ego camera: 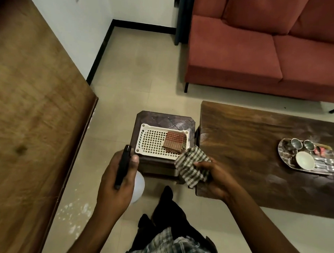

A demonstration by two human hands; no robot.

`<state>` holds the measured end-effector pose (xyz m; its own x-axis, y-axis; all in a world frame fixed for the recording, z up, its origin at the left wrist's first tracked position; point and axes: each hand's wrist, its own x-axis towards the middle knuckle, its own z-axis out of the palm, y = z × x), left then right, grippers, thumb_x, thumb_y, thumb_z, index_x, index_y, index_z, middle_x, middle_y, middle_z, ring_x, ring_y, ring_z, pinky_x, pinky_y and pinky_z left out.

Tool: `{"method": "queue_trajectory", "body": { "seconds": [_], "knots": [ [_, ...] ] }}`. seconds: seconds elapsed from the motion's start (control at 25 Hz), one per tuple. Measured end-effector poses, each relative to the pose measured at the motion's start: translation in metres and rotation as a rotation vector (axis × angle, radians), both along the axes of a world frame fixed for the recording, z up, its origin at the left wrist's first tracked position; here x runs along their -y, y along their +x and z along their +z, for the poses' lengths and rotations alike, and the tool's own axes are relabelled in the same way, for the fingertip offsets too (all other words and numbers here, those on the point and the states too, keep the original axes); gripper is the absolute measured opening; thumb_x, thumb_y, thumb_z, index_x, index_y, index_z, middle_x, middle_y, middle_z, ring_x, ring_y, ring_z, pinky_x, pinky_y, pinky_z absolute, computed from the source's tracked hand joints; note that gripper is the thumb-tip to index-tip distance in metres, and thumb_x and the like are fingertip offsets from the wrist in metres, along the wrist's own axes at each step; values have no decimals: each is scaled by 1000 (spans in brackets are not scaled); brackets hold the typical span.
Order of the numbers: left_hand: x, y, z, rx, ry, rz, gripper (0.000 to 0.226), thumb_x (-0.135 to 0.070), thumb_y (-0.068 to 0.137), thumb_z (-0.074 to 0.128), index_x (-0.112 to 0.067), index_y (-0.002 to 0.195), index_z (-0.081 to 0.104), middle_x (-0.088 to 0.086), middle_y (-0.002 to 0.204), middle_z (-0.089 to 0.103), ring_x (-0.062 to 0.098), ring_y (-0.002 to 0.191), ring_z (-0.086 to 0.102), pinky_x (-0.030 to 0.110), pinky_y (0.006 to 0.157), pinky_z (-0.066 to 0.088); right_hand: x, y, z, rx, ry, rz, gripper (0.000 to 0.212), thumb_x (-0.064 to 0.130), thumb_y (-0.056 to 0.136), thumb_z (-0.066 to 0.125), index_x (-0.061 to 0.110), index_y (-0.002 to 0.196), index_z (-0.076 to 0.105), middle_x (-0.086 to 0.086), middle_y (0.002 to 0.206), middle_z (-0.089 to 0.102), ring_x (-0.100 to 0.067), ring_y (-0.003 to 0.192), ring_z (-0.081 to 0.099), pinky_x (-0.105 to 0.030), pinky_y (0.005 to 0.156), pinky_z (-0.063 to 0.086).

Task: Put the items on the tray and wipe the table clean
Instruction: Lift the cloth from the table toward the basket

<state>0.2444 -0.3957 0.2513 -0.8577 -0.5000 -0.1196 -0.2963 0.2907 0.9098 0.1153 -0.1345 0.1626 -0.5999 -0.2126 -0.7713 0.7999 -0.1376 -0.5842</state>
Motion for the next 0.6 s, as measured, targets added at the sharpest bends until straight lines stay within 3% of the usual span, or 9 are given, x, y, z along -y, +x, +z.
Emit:
{"method": "queue_trajectory", "body": {
  "seconds": [0.12,0.2,0.28,0.44,0.6],
  "knots": [
    [6,-36,-20,37,-91,-11,25,-59,104,55,-56,128,52,-46,120,60,-19,115,58,0,89,41,13,-27,-14,-19,-34,26,51,-9,91,65,3,140,59,-27,133,71,-45,125,68,-59,104,57],
    [13,-62,-33,55,-124,6,37,-68,103,49,-49,134,52,-44,120,61,-8,112,62,17,91,47,21,-47,-25,-24,-23,18,49,-9,91,67,0,139,60,-26,130,73,-39,112,73,-48,89,64],
    [19,-91,-51,93,-129,-7,42,-72,100,46,-48,134,53,-49,112,62,2,111,65,29,93,50,29,-69,-38,-18,-27,5,48,-8,92,68,-2,139,62,-27,131,72,-38,111,72,-45,89,64],
    [30,-137,-93,129,-232,-36,44,-68,103,44,-39,134,57,-17,107,77,20,105,75,38,89,58,48,-106,-69,92,-66,18,42,5,95,67,0,138,65,-25,132,73,-41,119,72,-52,101,60],
    [44,-178,-145,120,-243,-101,51,-65,105,46,-31,142,55,-1,106,81,21,96,77,39,84,62,66,-139,-109,148,-47,80,35,3,101,59,2,135,65,-21,120,79,-31,99,81,-42,76,66]
  ]
}}
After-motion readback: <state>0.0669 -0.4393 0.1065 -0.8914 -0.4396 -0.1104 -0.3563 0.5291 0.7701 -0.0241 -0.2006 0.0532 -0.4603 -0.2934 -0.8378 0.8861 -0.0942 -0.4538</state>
